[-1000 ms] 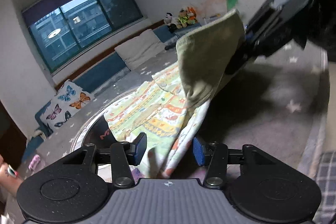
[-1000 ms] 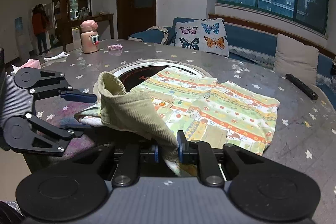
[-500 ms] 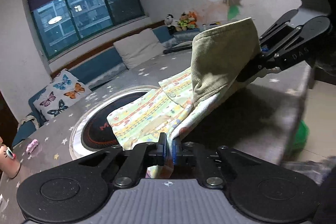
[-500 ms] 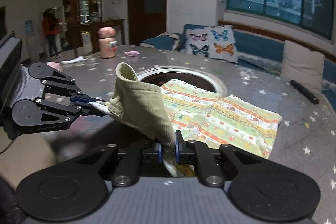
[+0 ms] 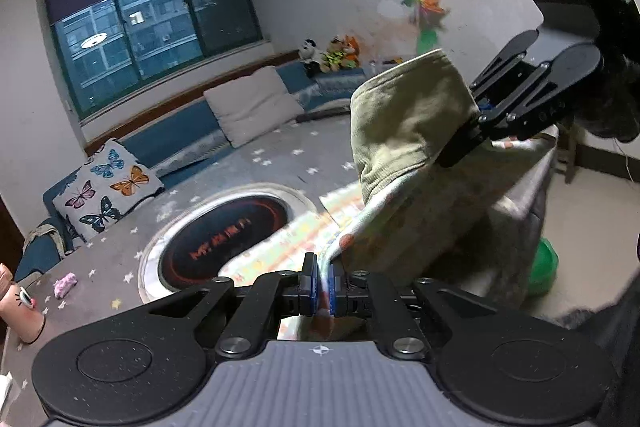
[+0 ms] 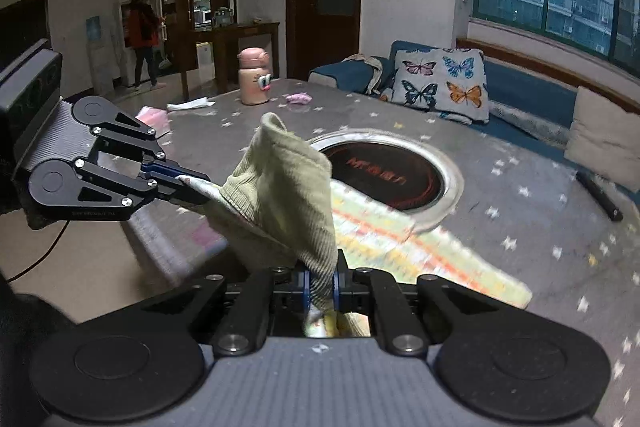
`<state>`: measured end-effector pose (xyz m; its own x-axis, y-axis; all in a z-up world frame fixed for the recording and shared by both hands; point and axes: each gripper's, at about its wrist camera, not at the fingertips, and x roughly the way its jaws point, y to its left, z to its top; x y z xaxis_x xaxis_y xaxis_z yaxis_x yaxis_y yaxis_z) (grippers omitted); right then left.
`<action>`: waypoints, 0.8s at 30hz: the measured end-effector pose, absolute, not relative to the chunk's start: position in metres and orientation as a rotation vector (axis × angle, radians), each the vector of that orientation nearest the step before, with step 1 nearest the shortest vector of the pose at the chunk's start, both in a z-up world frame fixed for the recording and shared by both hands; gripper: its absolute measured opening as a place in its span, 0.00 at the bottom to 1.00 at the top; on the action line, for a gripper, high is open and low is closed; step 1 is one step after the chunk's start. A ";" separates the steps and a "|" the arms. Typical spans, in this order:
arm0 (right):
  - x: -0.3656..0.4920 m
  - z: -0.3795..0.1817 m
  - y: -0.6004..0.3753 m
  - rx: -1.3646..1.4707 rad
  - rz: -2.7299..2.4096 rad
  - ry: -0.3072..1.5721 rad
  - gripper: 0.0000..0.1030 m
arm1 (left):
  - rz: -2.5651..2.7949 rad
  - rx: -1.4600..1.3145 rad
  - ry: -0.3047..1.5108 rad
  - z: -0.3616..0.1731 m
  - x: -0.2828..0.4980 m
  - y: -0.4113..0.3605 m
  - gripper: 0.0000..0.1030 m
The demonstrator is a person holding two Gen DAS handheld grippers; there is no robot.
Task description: Fold clothes
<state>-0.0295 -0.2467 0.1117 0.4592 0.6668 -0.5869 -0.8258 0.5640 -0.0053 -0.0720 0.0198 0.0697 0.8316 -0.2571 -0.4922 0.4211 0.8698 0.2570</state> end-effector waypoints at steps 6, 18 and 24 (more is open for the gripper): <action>0.035 0.112 -0.224 -0.330 0.919 0.590 0.08 | -0.327 0.348 0.489 0.065 -0.007 0.032 0.06; 0.142 0.037 -0.191 -0.281 0.727 0.705 0.20 | -0.229 0.234 0.701 -0.011 0.112 0.047 0.09; 0.128 0.030 -0.217 -0.209 0.653 0.656 0.20 | -0.212 0.211 0.691 -0.013 0.110 0.049 0.14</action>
